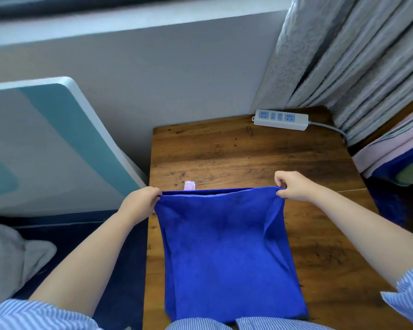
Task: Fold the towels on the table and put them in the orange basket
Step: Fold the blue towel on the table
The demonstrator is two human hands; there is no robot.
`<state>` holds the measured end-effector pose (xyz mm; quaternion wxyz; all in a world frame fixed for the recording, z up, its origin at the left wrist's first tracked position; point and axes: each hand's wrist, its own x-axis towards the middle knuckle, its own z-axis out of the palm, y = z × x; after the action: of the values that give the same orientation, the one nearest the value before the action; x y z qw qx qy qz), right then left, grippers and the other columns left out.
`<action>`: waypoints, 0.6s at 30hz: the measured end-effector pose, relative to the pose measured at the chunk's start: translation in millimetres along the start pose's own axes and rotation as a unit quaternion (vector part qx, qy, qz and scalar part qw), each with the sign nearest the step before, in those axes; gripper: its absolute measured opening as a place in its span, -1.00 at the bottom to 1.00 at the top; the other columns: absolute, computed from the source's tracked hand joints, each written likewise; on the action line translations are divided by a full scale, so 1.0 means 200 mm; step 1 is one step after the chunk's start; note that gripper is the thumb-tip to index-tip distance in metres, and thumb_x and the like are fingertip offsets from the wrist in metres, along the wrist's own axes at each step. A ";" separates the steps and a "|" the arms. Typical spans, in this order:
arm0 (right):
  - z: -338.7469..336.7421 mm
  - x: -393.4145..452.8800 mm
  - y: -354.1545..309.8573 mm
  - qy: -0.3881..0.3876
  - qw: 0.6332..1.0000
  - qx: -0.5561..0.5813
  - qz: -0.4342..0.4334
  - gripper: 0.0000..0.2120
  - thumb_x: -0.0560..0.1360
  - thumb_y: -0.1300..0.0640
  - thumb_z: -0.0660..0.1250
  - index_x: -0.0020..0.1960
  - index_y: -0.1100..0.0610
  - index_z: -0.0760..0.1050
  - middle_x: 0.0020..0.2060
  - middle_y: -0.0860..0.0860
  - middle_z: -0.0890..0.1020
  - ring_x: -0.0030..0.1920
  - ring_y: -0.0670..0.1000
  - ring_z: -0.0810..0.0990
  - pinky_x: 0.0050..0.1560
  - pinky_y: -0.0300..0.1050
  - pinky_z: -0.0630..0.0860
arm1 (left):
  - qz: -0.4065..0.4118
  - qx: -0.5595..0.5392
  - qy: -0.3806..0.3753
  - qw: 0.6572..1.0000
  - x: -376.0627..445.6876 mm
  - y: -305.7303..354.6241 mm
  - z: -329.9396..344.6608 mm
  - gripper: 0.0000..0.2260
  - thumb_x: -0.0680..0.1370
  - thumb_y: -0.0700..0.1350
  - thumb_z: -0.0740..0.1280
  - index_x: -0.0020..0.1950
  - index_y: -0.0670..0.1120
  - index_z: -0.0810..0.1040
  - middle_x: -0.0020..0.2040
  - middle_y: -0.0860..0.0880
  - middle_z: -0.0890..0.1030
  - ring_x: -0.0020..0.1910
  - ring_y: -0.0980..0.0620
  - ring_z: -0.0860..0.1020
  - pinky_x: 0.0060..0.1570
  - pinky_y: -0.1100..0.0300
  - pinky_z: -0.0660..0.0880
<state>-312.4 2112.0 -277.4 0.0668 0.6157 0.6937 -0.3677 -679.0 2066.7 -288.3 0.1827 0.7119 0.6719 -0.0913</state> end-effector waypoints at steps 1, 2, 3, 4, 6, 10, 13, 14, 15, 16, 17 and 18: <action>-0.01 -0.04 -0.02 -0.010 1.000 -0.020 0.007 -0.85 0.45 0.29 0.30 -0.14 0.10 0.36 -0.26 -0.05 0.45 -0.25 -0.05 0.45 -0.34 -0.32 0.34 | 0.000 -0.004 0.016 1.000 -0.04 0.00 -0.01 -0.77 0.60 -0.14 0.15 0.22 -0.05 0.47 0.14 -0.05 0.58 0.08 -0.04 0.52 -0.04 0.21 0.42; -0.02 -0.06 -0.02 -0.022 0.998 -0.052 0.013 -0.85 0.47 0.27 0.29 -0.01 0.10 0.39 -0.16 -0.05 0.48 -0.14 -0.02 0.49 -0.27 -0.31 0.38 | 0.000 0.000 0.028 1.000 -0.06 0.01 -0.02 -0.73 0.60 -0.14 0.16 0.29 -0.02 0.44 0.17 -0.05 0.58 0.12 -0.05 0.52 0.00 0.18 0.44; -0.03 -0.08 -0.03 -0.029 0.996 -0.087 0.015 -0.83 0.48 0.26 0.27 0.07 0.14 0.45 -0.05 -0.03 0.52 -0.03 0.03 0.51 -0.19 -0.27 0.40 | 0.000 0.017 0.032 0.999 -0.08 0.01 -0.04 -0.69 0.60 -0.13 0.15 0.33 0.01 0.42 0.19 -0.04 0.57 0.16 -0.06 0.52 0.03 0.16 0.45; -0.04 -0.10 -0.04 -0.030 0.993 -0.114 0.016 -0.82 0.49 0.25 0.26 0.08 0.18 0.50 0.00 0.02 0.57 0.01 0.05 0.52 -0.14 -0.23 0.41 | 0.000 0.044 0.028 0.999 -0.09 0.02 -0.05 -0.69 0.60 -0.13 0.14 0.33 0.02 0.44 0.19 -0.03 0.58 0.16 -0.06 0.52 0.05 0.15 0.45; -0.06 -0.16 -0.07 -0.004 0.989 -0.144 0.018 -0.84 0.48 0.25 0.25 0.01 0.20 0.56 -0.01 0.10 0.62 -0.06 0.04 0.53 -0.15 -0.19 0.42 | 0.001 0.099 0.018 0.995 -0.14 0.04 -0.07 -0.74 0.58 -0.14 0.13 0.19 -0.04 0.54 0.14 -0.03 0.60 0.12 -0.05 0.53 0.02 0.12 0.48; -0.12 -0.29 -0.13 0.092 0.981 -0.168 0.033 -0.82 0.47 0.28 0.23 -0.02 0.17 0.58 -0.04 0.09 0.63 -0.05 0.06 0.56 -0.19 -0.19 0.40 | -0.015 0.109 0.046 0.993 -0.22 0.06 -0.16 -0.75 0.62 -0.07 0.11 0.11 -0.09 0.55 0.09 -0.05 0.60 0.08 -0.05 0.53 -0.05 0.14 0.45; -0.20 -0.36 -0.20 0.168 0.976 -0.122 0.069 -0.75 0.44 0.33 0.20 -0.01 0.16 0.60 -0.01 0.10 0.63 -0.01 0.09 0.55 -0.15 -0.19 0.44 | -0.032 -0.020 0.104 0.994 -0.26 0.08 -0.27 -0.77 0.60 -0.07 0.17 0.04 -0.14 0.58 0.01 -0.09 0.63 0.02 -0.06 0.53 -0.09 0.16 0.41; -0.23 -0.38 -0.23 0.195 0.972 -0.103 0.080 -0.73 0.43 0.33 0.19 0.01 0.15 0.60 0.03 0.11 0.62 0.03 0.11 0.55 -0.10 -0.17 0.45 | -0.030 -0.062 0.121 0.990 -0.28 0.10 -0.32 -0.78 0.59 -0.09 0.19 0.01 -0.17 0.58 -0.02 -0.11 0.63 -0.01 -0.07 0.53 -0.11 0.18 0.40; -0.25 -0.42 -0.26 0.225 0.967 -0.088 0.084 -0.71 0.44 0.34 0.19 0.03 0.15 0.60 0.06 0.12 0.62 0.07 0.13 0.55 -0.07 -0.16 0.47 | -0.020 -0.072 0.137 0.988 -0.30 0.13 -0.37 -0.78 0.59 -0.09 0.19 -0.01 -0.18 0.57 -0.04 -0.13 0.63 -0.02 -0.09 0.54 -0.13 0.18 0.39; -0.27 -0.44 -0.30 0.255 0.960 -0.077 0.081 -0.70 0.44 0.34 0.19 0.05 0.16 0.61 0.08 0.14 0.61 0.09 0.16 0.55 -0.03 -0.14 0.49 | -0.012 -0.057 0.149 0.987 -0.31 0.16 -0.42 -0.78 0.60 -0.09 0.17 0.00 -0.19 0.55 -0.04 -0.14 0.62 -0.01 -0.12 0.53 -0.13 0.17 0.38; -0.30 -0.47 -0.33 0.287 0.953 -0.065 0.074 -0.70 0.44 0.34 0.19 0.05 0.17 0.61 0.09 0.16 0.61 0.10 0.17 0.55 0.01 -0.12 0.50 | -0.009 -0.033 0.164 0.986 -0.32 0.19 -0.47 -0.76 0.61 -0.08 0.15 0.01 -0.20 0.53 -0.01 -0.15 0.61 0.02 -0.14 0.53 -0.13 0.16 0.38; -0.33 -0.49 -0.36 0.319 0.944 -0.051 0.065 -0.71 0.43 0.35 0.20 0.04 0.18 0.61 0.08 0.18 0.62 0.11 0.18 0.56 0.03 -0.10 0.50 | -0.011 -0.007 0.184 0.983 -0.33 0.22 -0.53 -0.75 0.62 -0.07 0.12 0.02 -0.21 0.50 0.02 -0.16 0.60 0.03 -0.16 0.53 -0.12 0.14 0.38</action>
<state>-331.4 2074.7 -145.1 -0.1034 0.7402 0.6551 -0.1108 -653.6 2044.5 -160.2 0.0602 0.7080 0.7022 0.0444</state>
